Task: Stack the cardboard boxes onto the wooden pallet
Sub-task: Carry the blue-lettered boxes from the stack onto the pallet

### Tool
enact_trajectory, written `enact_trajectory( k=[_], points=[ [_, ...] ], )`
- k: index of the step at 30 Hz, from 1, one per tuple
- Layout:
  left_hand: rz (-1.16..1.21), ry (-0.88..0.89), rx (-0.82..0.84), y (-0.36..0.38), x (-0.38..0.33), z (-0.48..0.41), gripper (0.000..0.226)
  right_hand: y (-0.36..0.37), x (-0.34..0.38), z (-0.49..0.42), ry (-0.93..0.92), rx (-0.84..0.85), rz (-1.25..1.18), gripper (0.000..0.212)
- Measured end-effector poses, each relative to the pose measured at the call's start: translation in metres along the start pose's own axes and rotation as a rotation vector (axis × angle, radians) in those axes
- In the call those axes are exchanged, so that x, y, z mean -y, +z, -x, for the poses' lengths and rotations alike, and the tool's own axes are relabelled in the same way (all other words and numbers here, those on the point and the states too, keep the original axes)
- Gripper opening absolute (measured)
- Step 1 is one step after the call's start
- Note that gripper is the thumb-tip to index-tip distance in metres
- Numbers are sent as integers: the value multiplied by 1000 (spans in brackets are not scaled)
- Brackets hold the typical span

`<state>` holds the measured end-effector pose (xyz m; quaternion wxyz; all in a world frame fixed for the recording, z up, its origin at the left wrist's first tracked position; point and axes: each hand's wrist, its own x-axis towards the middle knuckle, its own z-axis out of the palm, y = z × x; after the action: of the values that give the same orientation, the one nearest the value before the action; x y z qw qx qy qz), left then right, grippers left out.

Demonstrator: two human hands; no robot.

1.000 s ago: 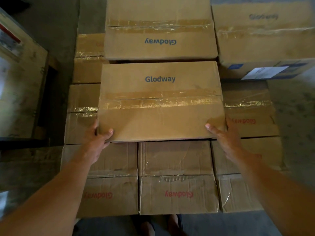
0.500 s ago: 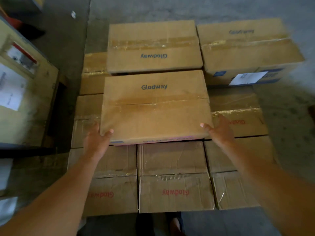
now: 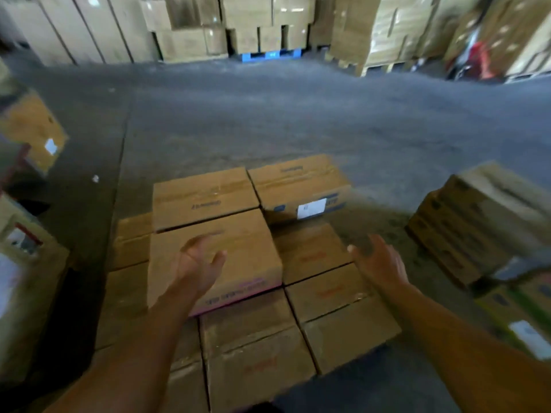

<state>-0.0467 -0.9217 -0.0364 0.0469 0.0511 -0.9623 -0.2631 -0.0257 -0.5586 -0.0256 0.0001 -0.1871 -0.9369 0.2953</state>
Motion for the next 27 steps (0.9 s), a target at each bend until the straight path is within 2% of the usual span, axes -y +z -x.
enact_trajectory(
  k=[3,8,11,14,21,27],
  points=[
    [65,102,38,-19,-79,19,55,-82,-26,38,17,-114,-22,58],
    [65,361,-1,-31,-218,33,55,-208,-80,77,59,-329,-69,54],
    [101,452,66,-20,-307,43,59,-264,-125,89,112,-470,-96,51],
    [91,608,97,4,-393,51,57,-314,-178,89,223,-552,-95,60],
    [152,817,119,92,-609,66,60,-454,-341,67,385,-732,-110,67],
    [304,942,191,178,-798,108,59,-572,-467,52,494,-862,-58,69]
  ],
)
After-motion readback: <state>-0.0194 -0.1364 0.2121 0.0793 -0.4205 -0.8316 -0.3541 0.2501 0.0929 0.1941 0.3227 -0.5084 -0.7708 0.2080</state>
